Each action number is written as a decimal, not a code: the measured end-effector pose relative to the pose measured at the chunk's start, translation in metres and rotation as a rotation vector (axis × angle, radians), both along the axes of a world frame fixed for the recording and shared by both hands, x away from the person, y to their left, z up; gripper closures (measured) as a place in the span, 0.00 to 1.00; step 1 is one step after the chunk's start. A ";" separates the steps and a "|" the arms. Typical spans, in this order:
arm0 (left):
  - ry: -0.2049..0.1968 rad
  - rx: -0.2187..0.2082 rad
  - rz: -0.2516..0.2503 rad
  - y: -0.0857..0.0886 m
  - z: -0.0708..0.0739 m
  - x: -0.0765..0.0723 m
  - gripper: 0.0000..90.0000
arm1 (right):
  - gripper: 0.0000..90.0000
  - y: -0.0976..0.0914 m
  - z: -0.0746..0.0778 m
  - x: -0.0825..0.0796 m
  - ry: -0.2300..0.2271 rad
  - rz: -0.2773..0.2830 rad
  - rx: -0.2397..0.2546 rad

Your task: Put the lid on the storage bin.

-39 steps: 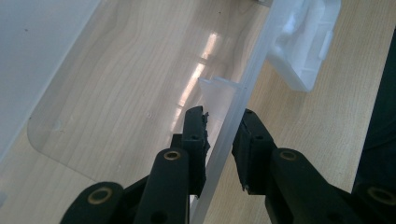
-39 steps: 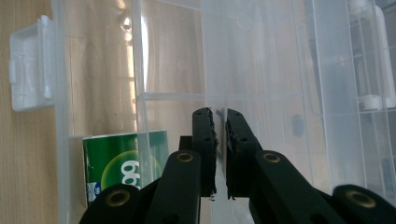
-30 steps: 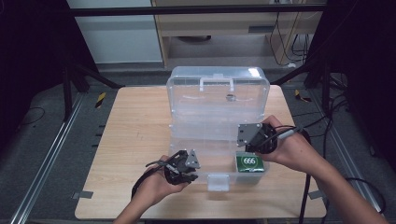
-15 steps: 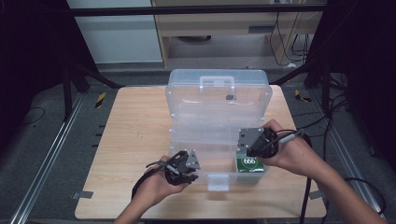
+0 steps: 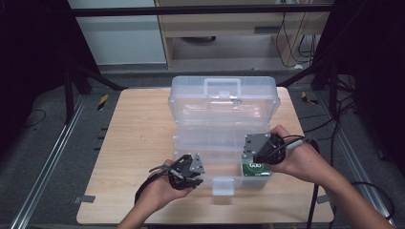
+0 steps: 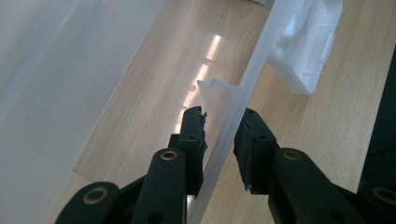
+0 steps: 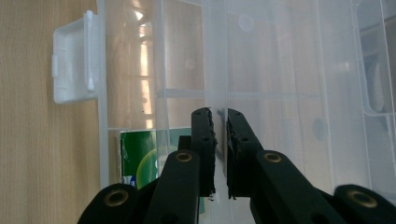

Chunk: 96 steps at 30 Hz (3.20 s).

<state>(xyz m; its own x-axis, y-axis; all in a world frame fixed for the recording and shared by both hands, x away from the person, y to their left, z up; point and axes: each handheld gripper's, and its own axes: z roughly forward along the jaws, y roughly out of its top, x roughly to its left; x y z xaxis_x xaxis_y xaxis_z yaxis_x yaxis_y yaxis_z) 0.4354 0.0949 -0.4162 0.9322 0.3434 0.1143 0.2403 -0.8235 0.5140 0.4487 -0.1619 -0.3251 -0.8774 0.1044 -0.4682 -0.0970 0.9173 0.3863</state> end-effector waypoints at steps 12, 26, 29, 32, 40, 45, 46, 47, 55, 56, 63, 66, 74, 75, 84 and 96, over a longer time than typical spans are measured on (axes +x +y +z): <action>-0.012 -0.189 0.027 0.022 0.038 -0.018 0.68 | 0.93 -0.001 0.000 0.000 0.004 0.004 0.002; -0.047 -0.292 0.141 0.071 0.094 -0.001 0.95 | 0.92 -0.002 -0.001 -0.001 0.001 0.003 0.005; -0.055 -0.319 0.175 0.077 0.102 0.006 1.00 | 0.92 -0.002 -0.001 -0.001 0.001 0.004 0.005; -0.058 -0.362 0.226 0.084 0.114 0.020 1.00 | 0.92 -0.002 -0.001 -0.001 0.000 0.003 0.006; -0.057 -0.436 0.348 0.089 0.134 0.065 1.00 | 0.91 -0.001 -0.002 -0.002 -0.004 0.001 0.007; -0.057 -0.446 0.371 0.086 0.135 0.076 1.00 | 0.91 -0.002 -0.002 -0.003 -0.006 0.000 0.008; -0.054 -0.448 0.374 0.085 0.135 0.078 1.00 | 0.91 -0.002 -0.002 -0.003 -0.006 0.000 0.008; -0.057 -0.443 0.376 0.084 0.136 0.080 1.00 | 0.91 -0.002 -0.003 -0.003 -0.006 -0.001 0.008; -0.056 -0.454 0.391 0.085 0.137 0.083 1.00 | 0.91 -0.002 -0.004 -0.005 -0.005 -0.002 0.009; -0.056 -0.458 0.395 0.086 0.137 0.083 1.00 | 0.91 -0.002 -0.004 -0.005 -0.004 -0.002 0.009; -0.050 -0.481 0.398 0.089 0.137 0.082 1.00 | 0.91 -0.002 -0.005 -0.007 0.000 0.001 0.000; -0.045 -0.485 0.401 0.090 0.136 0.081 1.00 | 0.91 -0.002 -0.005 -0.007 0.001 -0.001 0.000; -0.052 -0.483 0.385 0.091 0.135 0.081 1.00 | 0.90 -0.003 -0.006 -0.007 0.007 -0.004 0.011; -0.037 -0.482 0.390 0.090 0.135 0.079 1.00 | 0.89 -0.003 -0.006 -0.007 0.007 -0.007 0.017; -0.037 -0.483 0.386 0.090 0.134 0.075 1.00 | 0.74 -0.005 -0.001 -0.011 0.019 -0.023 0.098; -0.037 -0.466 0.377 0.092 0.128 0.064 1.00 | 0.43 -0.014 0.007 -0.012 -0.015 -0.157 0.211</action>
<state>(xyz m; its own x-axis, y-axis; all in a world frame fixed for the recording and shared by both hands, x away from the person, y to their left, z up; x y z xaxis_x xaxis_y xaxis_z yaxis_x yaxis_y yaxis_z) 0.4998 0.1866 -0.2880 0.7349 0.6711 -0.0980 0.4471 -0.3707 0.8141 0.4368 -0.1758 -0.3179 -0.8359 0.3354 -0.4344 0.0328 0.8206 0.5705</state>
